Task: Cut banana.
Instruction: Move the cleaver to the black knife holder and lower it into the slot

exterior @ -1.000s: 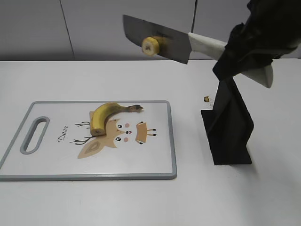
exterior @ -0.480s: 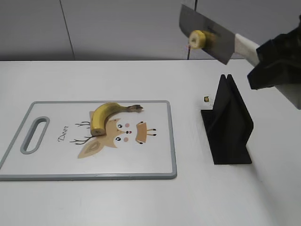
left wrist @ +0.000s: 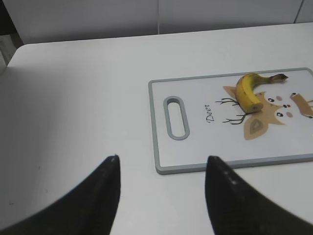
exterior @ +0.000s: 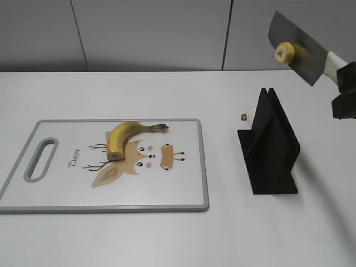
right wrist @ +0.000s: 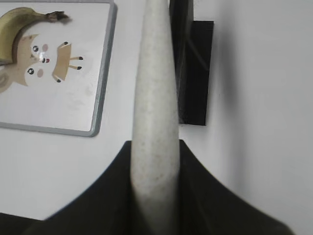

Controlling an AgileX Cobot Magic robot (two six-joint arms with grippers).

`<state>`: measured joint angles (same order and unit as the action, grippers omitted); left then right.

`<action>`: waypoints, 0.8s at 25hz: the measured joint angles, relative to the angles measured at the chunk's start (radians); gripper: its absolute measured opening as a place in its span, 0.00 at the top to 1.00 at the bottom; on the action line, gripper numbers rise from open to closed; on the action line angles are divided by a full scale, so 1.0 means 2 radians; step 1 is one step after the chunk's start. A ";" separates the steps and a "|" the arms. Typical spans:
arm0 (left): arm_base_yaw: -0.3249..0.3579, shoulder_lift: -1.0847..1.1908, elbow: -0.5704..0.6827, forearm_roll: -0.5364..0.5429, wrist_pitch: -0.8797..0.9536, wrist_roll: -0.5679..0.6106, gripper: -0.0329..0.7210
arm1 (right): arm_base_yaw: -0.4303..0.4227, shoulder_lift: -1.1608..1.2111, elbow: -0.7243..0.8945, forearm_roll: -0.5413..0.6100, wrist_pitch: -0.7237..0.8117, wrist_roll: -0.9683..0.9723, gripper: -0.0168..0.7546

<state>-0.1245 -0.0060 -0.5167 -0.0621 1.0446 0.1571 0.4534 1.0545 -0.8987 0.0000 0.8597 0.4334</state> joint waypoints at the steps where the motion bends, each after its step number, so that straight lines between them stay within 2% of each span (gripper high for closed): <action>1: 0.000 0.000 0.002 0.003 0.001 0.000 0.24 | 0.000 0.000 0.001 -0.005 -0.001 0.011 0.77; 20: 0.000 0.000 0.005 0.017 0.003 -0.021 0.24 | 0.000 0.110 0.001 -0.029 -0.046 0.038 0.77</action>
<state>-0.1245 -0.0060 -0.5060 -0.0275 1.0507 0.1159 0.4534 1.2755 -0.8976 -0.0589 0.7686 0.5097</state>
